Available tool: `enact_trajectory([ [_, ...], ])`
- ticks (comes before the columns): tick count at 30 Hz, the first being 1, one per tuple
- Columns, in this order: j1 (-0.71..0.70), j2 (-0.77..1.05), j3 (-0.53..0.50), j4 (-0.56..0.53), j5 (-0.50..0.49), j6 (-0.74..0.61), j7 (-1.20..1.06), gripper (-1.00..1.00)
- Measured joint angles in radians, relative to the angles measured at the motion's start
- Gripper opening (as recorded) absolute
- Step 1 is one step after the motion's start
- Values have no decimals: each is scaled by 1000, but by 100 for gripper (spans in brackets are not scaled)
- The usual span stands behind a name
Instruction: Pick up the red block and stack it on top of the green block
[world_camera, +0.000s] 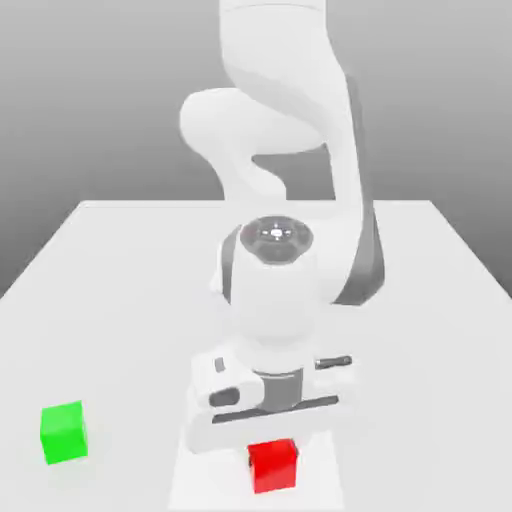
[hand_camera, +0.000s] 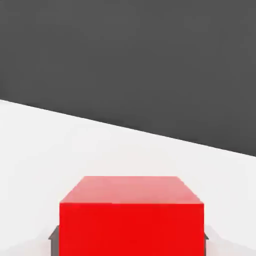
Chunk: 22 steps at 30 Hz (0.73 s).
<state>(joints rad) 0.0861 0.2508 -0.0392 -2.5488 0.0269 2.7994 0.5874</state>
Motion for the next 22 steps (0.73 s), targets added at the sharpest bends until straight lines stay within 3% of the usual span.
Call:
enact_trajectory([
  [3,-17,-89,-13,-11,-9,-79,-7,-100],
  [13,-310,-150,-231,32,22,-186,-288,-100],
  [19,-384,-1,-201,48,127,-59,-402,-100],
  [20,-391,18,-192,48,136,-43,-408,100],
  [22,-391,18,-192,48,136,-43,-408,100],
])
